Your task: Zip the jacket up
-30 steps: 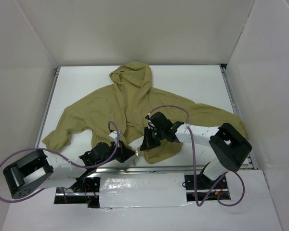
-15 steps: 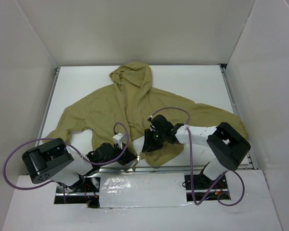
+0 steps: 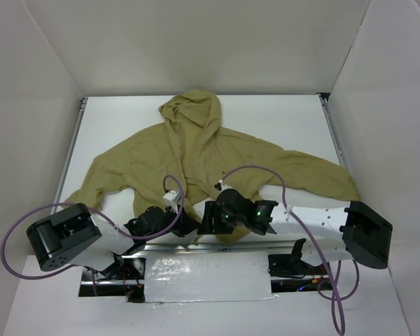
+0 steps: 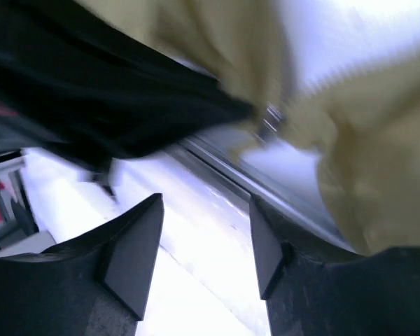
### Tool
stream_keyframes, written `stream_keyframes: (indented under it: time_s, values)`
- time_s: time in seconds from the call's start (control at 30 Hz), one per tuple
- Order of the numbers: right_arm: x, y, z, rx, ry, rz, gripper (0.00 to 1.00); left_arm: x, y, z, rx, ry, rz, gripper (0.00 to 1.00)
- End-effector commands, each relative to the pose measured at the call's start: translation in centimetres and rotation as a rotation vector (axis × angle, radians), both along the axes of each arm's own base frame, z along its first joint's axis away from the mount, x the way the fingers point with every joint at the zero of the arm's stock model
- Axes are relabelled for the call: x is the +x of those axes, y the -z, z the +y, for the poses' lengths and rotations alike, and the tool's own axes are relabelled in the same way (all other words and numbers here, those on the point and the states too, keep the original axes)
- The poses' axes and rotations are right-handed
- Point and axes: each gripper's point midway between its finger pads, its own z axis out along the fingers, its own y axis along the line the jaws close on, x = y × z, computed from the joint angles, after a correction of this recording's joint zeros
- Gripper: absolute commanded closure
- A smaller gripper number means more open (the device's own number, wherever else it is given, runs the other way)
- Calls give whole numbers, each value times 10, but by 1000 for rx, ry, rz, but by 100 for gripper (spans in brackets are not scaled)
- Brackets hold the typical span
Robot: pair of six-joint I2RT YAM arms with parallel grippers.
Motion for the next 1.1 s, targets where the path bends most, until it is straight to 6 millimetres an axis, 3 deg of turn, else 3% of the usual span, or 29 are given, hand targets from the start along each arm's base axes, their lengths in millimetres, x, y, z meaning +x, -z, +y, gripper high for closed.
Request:
stream_keyframes:
  time_s: [0.0, 0.43, 0.57, 0.77, 0.97, 1.07]
  values:
    - [1, 24, -8, -34, 272, 98, 43, 10, -23, -5, -87, -58, -27, 100]
    - [11, 37, 14, 53, 309, 75, 50, 13, -25, -12, -149, -75, -3, 100]
    - [13, 50, 11, -13, 326, 77, 52, 13, -26, -14, -150, -73, -5, 100]
    - [17, 55, 0, -65, 339, 46, 55, 13, -25, -13, -143, -73, -8, 100]
    - [15, 64, -3, -81, 339, 49, 74, 14, -26, -13, -146, -73, -12, 100]
    - [17, 65, -5, -86, 349, 43, 76, 12, -25, -13, -147, -65, -10, 100]
